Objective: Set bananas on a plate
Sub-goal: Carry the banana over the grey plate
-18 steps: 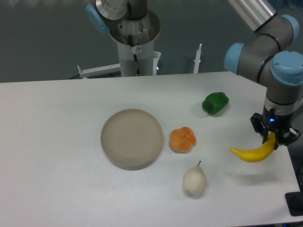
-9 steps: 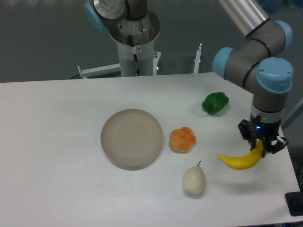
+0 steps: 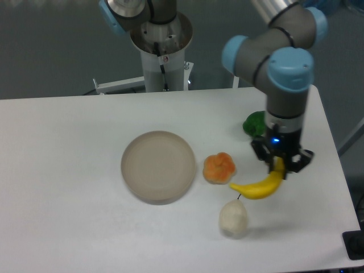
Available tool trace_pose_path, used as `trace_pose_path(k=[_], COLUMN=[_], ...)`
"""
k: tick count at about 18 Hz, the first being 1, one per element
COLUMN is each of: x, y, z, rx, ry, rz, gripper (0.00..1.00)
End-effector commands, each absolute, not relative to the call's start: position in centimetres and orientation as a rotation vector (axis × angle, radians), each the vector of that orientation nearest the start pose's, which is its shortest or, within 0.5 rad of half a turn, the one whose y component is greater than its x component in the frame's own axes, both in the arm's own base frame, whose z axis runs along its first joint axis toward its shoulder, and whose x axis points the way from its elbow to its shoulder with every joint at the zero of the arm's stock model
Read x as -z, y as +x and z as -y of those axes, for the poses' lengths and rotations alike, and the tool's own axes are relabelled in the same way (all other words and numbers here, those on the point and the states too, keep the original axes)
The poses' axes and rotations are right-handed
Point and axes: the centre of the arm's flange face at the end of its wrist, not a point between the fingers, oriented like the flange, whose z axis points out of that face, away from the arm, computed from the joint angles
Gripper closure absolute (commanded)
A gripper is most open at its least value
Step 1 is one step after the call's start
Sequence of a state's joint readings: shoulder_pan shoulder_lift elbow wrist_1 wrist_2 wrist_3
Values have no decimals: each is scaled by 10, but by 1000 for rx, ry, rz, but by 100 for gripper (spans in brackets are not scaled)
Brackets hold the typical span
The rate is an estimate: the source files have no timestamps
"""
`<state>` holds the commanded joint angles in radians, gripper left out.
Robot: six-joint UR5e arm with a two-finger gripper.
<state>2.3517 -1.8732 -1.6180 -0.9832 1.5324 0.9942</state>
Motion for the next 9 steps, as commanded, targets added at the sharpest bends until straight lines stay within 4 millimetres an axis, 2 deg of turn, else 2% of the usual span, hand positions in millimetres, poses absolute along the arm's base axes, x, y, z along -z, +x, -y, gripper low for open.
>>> trace_pose_path(k=[1,3,4,6,9], x=[-350,-348,-340,-331,-304], y=[-315,-292,-280,-257,-223], z=[-526,-521,-520,-525,-539], rx=[-198,-174,-149,-116,-51], ry=[-2954,-2962,-2975,-2988,-3020], rz=[-313,-316,-319,-283,-176], gripper=[67,66,66,66,66])
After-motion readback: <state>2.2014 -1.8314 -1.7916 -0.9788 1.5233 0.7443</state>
